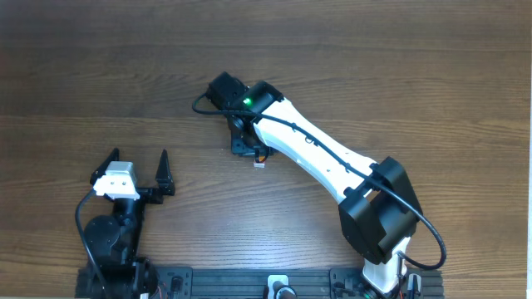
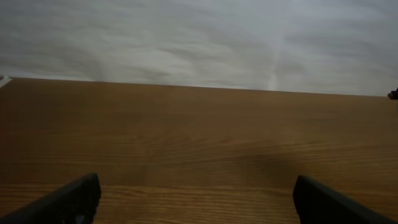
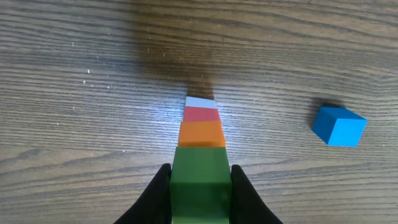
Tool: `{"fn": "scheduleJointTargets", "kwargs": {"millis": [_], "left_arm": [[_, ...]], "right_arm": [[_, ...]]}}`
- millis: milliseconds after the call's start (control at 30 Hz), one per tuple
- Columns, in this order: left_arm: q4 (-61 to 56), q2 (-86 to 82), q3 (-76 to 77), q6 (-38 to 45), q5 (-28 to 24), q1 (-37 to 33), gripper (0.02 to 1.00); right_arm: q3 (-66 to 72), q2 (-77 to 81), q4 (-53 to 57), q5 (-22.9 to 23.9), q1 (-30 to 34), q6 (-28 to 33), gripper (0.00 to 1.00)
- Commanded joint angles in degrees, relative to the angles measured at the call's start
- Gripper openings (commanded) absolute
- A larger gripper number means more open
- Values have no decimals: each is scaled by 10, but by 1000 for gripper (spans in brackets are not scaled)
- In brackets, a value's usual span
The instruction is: Stack Cubes
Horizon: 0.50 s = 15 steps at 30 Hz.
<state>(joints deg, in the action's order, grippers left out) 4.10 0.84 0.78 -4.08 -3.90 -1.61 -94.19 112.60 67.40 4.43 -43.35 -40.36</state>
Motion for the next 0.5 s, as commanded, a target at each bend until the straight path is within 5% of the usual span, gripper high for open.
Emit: {"fn": "scheduleJointTargets", "kwargs": {"millis": [33, 500], "left_arm": [[0, -3, -4, 7, -3, -3, 998], [0, -3, -4, 7, -3, -3, 1000]], "right_arm": [[-4, 9, -1, -2, 7, -11, 12], [6, 9, -3, -6, 7, -19, 12]]}}
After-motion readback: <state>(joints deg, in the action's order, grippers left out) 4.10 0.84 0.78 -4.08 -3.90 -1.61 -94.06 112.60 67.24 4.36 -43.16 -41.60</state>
